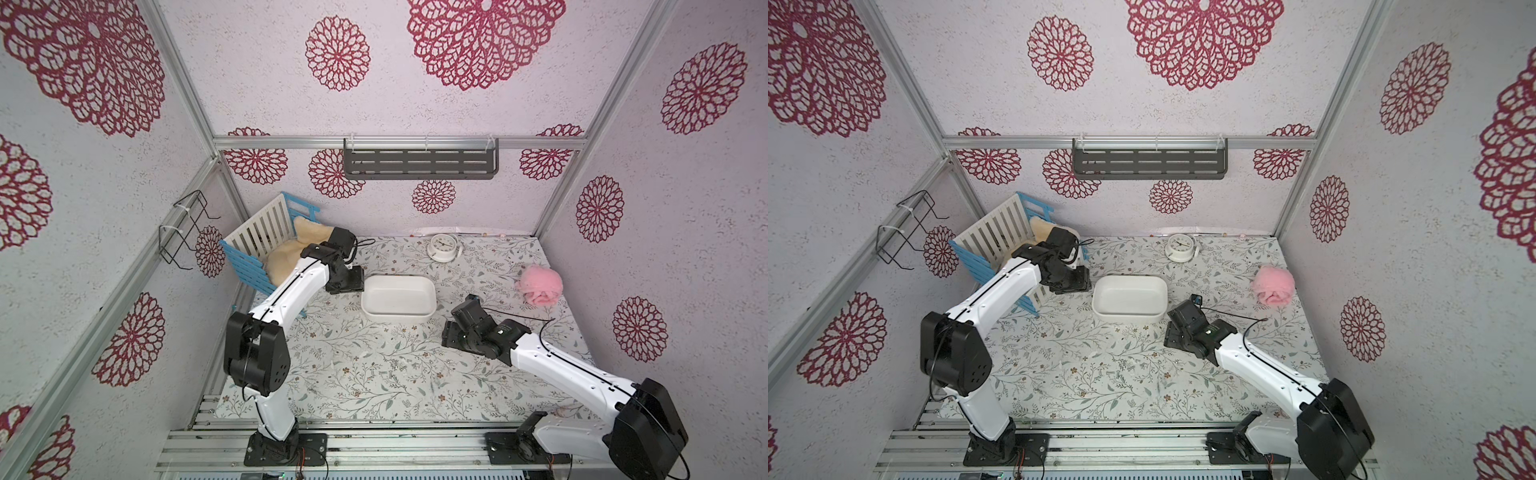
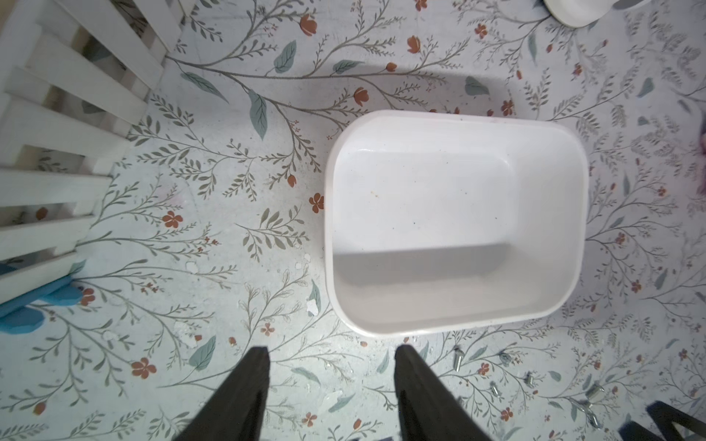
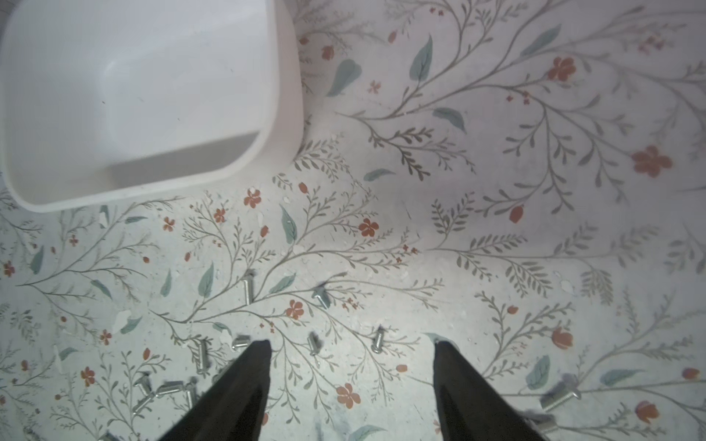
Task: Put the screws on the desktop into the storage box
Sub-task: Adjust the storage box at the center of the board, then pick up the screw from the center of the board.
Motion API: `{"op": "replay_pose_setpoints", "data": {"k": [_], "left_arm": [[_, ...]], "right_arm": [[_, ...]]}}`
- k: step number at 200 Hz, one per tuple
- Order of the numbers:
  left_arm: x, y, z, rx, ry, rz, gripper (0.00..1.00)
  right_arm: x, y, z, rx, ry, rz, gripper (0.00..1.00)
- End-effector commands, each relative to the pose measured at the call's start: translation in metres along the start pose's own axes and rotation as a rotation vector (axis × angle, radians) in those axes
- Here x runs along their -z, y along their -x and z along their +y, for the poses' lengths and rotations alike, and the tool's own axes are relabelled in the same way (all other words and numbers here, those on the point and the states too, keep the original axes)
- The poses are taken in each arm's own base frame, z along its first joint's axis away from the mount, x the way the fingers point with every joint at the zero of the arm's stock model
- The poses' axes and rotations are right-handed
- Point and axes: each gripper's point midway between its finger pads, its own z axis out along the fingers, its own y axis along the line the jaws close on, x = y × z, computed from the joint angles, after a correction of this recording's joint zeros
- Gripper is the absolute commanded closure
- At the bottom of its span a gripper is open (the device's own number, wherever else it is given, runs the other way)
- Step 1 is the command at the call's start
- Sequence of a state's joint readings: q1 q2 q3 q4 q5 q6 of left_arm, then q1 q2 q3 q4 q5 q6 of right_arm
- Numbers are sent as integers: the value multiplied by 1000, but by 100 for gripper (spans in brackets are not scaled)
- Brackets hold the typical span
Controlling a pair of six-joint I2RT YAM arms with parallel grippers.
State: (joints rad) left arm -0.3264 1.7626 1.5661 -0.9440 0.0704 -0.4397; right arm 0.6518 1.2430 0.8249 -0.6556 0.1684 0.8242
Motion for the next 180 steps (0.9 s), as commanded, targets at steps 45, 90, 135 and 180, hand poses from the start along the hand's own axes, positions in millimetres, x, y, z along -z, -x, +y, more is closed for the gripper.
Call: {"op": "replay_pose_setpoints", "data": {"k": [45,90,135,180], "left_arm": [[-22,-20,29,117,-47,67,43],[-35,-34,35,115,-16,112,43],[-45,-41,25,84,-33,150,43],[-50,-43,21,73,-54,169,44]], "right_arm": [[17,-37,-47,-326,-142,-12,47],[13,-64,-81,-386,-212,17,49],[11,-74,-110,-474,-237,12,51],[10,-67,-120,-492,-272,6,51]]}}
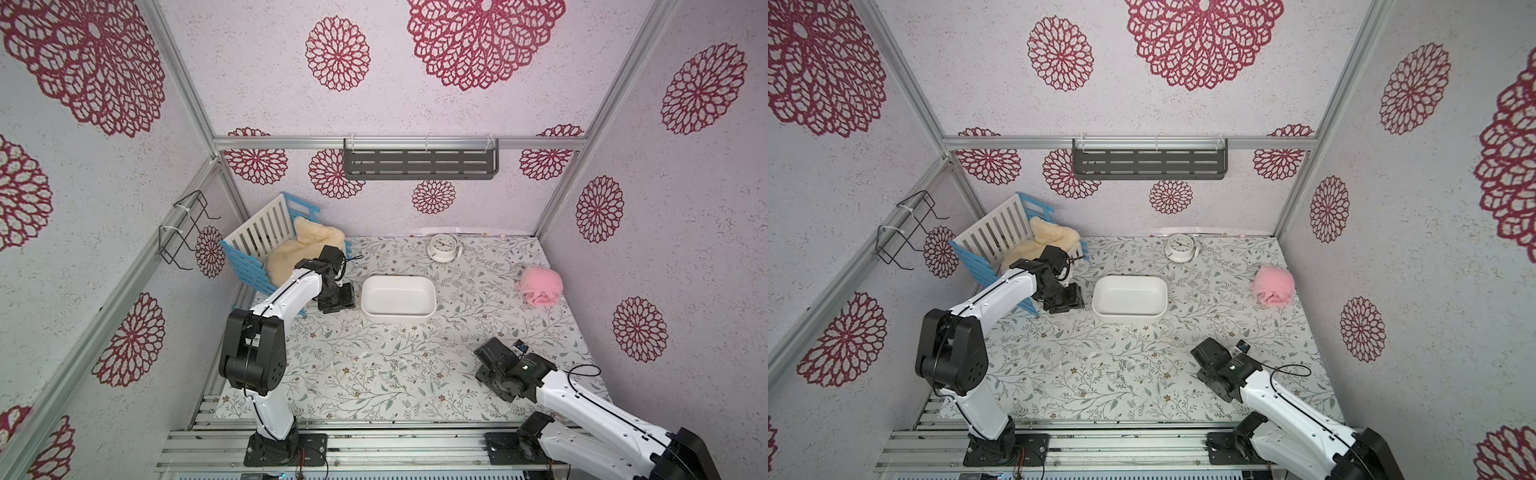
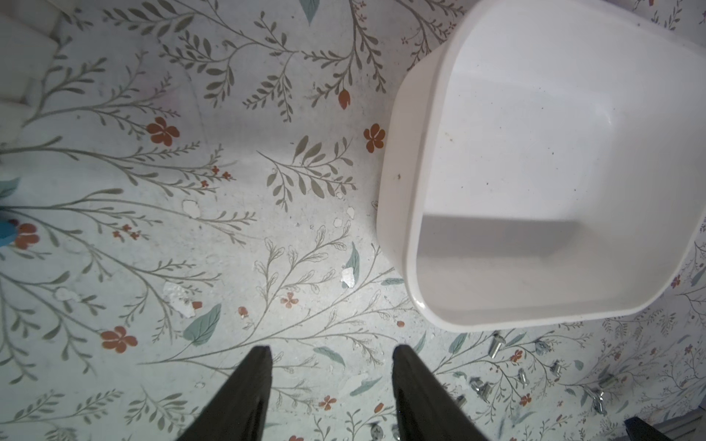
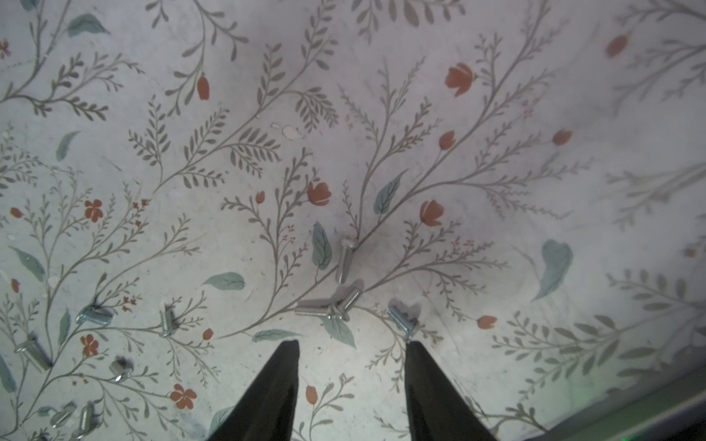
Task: Put the screws on the desktop into the storage box
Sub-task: Pick up the screw from the center of the board.
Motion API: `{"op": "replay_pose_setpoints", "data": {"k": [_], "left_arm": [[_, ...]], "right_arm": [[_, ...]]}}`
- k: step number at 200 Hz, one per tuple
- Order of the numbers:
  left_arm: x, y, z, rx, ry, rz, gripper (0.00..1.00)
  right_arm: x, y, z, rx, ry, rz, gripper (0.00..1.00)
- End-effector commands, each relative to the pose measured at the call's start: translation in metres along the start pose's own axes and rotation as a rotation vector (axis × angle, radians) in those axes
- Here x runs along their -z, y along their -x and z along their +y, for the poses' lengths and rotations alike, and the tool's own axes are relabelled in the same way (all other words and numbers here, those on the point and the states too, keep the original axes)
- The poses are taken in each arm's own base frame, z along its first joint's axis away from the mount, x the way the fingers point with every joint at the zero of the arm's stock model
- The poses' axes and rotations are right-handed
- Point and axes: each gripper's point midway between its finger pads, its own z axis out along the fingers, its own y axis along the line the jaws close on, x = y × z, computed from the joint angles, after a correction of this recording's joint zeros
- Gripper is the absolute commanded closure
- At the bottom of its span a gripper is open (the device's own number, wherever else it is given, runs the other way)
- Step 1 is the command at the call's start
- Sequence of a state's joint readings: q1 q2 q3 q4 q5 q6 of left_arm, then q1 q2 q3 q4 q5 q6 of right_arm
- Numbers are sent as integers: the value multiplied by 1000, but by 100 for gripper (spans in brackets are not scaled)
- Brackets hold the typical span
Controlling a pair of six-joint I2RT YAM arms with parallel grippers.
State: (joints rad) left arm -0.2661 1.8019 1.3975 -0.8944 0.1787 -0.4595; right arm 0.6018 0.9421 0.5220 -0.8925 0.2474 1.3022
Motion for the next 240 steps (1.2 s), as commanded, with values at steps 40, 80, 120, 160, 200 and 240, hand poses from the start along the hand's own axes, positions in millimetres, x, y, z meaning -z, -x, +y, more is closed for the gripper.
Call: {"op": "replay_pose_setpoints", "data": {"k": [40,80,120,160,200,240], "left_arm": [[-4,3,-5,-27,-22,3,45],[-7,2,-4,-24,-25,14,46],[-8,2,-3,-21,-24,17,47],[-9,2,-2,-21,-26,23,48],[-10,1,-2,-20,-29,26,50],[-10,0,-2,-21,-29,31,51]], "right_arm": [[-6,24,2,-16,-27,-29,51],[-11,28,11,-1,-20,-15,55],[-16,28,18,15,-17,0,56],[-21,27,21,20,-28,9,58],[-26,25,19,23,-40,18,63],[-31,23,16,23,-48,27,64]]}}
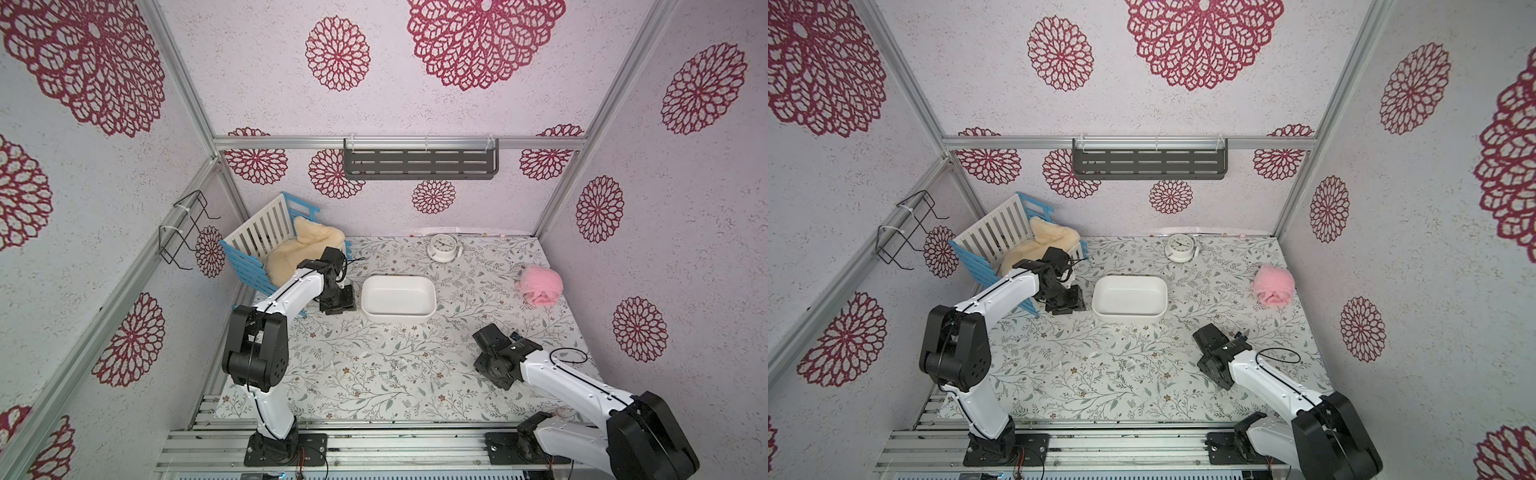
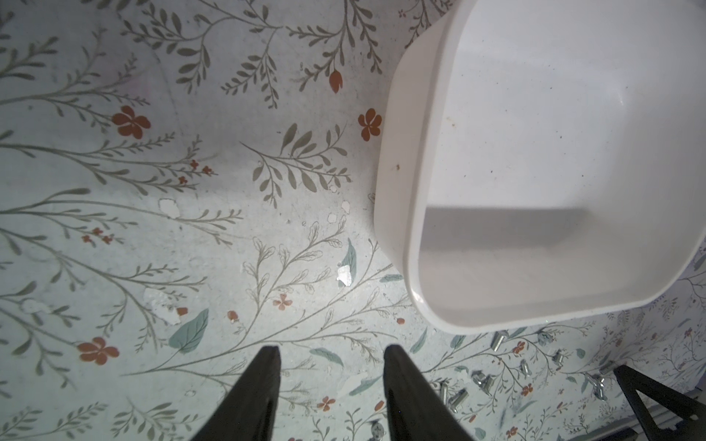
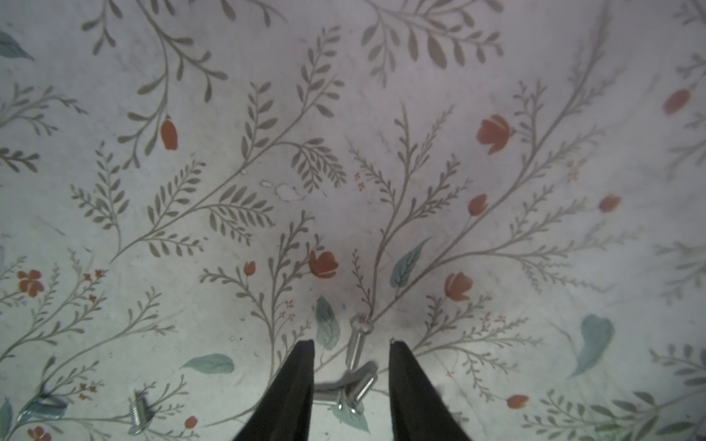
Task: Put the screws on the desktop into the storage box
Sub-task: Pick up the screw from the center of the board.
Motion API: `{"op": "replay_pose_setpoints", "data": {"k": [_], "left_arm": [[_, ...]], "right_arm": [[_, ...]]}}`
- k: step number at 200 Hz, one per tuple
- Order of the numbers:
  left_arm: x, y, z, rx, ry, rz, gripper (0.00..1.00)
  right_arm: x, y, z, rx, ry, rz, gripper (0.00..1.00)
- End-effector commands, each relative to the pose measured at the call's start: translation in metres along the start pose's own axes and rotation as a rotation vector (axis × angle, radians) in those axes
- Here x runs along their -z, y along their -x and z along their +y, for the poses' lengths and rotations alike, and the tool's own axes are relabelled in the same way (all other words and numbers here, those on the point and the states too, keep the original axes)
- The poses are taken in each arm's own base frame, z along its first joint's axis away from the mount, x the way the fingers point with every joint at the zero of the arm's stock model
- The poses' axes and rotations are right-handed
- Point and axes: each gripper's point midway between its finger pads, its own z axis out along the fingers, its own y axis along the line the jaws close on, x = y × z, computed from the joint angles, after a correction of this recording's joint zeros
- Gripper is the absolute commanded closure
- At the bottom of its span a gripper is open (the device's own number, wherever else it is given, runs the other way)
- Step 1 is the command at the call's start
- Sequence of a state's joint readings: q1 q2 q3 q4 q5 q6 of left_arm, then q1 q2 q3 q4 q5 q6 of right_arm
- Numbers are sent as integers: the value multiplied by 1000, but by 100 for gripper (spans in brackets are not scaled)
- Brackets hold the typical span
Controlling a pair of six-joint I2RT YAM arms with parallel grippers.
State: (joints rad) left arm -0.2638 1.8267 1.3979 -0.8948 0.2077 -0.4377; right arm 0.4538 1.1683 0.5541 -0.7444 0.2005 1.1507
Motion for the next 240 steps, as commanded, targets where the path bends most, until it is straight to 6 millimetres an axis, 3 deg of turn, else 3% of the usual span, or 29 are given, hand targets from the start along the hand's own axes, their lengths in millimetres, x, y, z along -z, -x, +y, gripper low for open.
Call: {"op": "replay_pose_setpoints", "data": {"k": [1,143,203,240], "left_arm": [[-2,4,-1,-7,-12,-2,51],[-7,2,-2,-8,-18,16,54],[-6,1,-2,-8,-18,17,55],[-5,1,-2,-9,-17,16,56]], "right_arm": [[0,5,6,1,20,-11,64],[-15,-1,-3,26,-26,30,73],[-15,-1,-2,29,-25,32,88],[2,10,11,30,17,1,97]]}}
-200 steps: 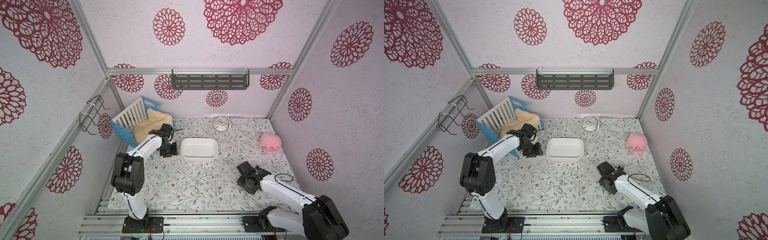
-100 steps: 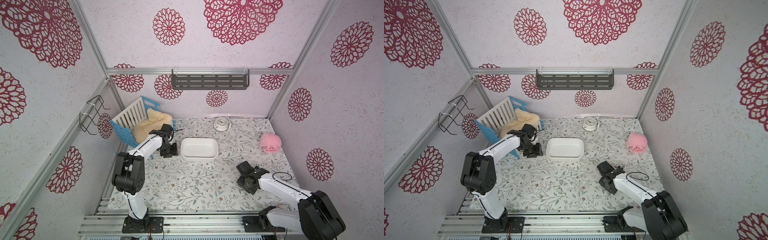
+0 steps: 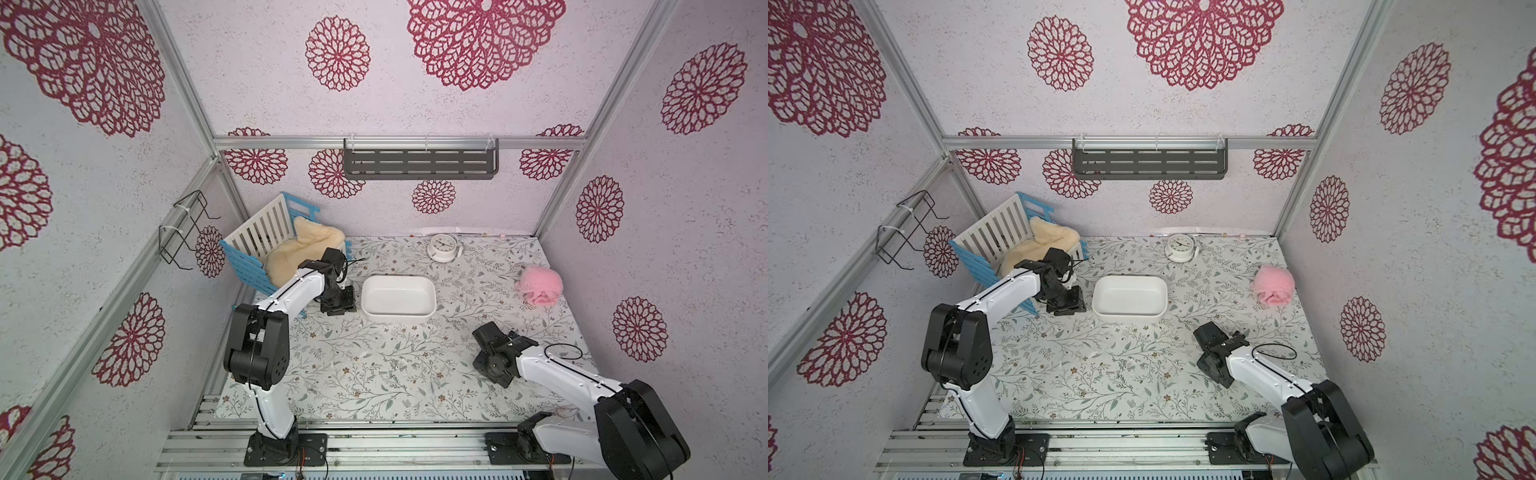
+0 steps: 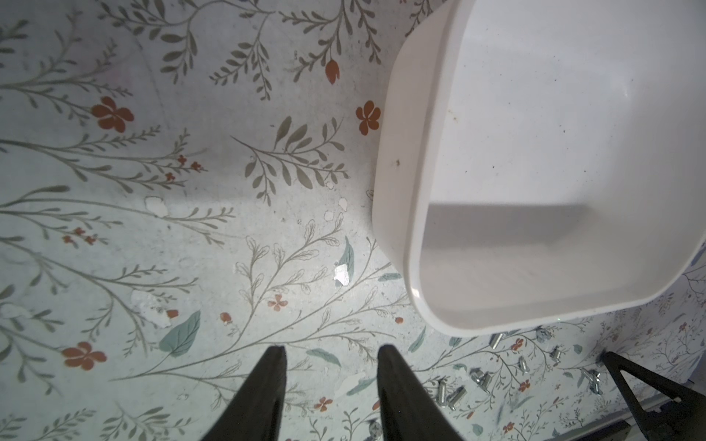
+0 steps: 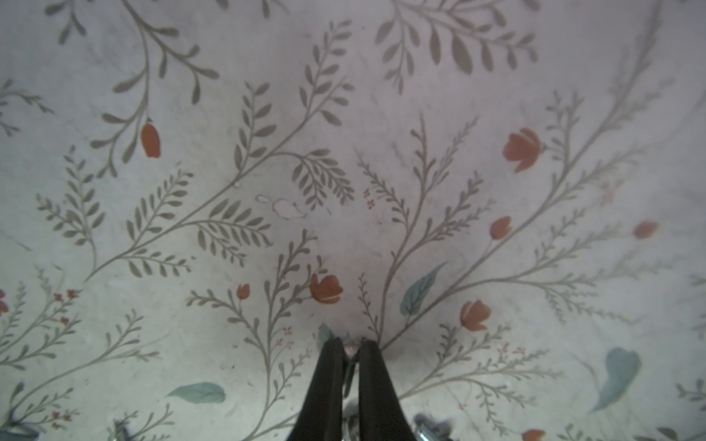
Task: Put the screws on the desktop into the storage box
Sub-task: Pick up the screw from the center of the board, then place the screw in the storage box.
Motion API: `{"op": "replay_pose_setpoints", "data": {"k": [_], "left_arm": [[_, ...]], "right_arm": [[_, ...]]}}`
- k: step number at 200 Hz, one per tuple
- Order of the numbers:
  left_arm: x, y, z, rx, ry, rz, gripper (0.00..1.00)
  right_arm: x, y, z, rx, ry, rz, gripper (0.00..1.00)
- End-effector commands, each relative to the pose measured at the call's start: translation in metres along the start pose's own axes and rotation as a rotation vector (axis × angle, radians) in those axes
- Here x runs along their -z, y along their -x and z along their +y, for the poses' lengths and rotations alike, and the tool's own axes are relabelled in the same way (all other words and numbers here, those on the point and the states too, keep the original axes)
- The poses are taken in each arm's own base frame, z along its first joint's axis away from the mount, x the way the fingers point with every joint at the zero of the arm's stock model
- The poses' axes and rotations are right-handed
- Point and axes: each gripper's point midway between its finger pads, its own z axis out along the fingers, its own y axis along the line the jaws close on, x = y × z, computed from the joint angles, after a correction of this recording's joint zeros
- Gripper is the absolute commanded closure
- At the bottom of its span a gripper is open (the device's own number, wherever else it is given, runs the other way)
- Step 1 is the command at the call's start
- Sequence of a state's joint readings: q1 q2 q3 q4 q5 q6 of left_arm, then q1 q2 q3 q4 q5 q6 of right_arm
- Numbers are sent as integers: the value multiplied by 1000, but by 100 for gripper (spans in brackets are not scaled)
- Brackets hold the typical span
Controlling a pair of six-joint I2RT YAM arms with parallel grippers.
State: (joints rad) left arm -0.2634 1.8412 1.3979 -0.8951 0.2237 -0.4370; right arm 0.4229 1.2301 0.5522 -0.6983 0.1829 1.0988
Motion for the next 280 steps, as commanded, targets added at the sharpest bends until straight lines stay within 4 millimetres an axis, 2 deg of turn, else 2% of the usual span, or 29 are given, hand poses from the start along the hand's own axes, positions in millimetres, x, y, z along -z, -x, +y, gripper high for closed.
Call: {"op": "replay_pose_setpoints", "data": {"k": [1,39,69,91,130,162,211,244,280], "left_arm": [[0,4,-1,-11,-7,-4,56],[1,4,-1,-12,-8,-6,56],[4,5,-1,-12,-7,-16,56],[8,7,0,-10,3,-32,56],[16,11,6,16,5,-55,56],[20,13,9,24,7,-71,54],[31,18,12,36,8,-105,53],[35,20,14,45,3,-117,52],[35,21,13,48,-7,-116,51]], "right_arm": [[14,9,10,4,33,-21,97],[54,29,36,45,89,-71,100],[85,45,69,83,154,-104,100],[104,57,105,120,214,-124,100],[127,78,185,208,297,-164,100],[115,83,247,273,334,-154,100],[67,83,324,348,343,-88,100],[35,80,352,379,318,-46,100],[10,72,359,396,292,-1,100]]}}
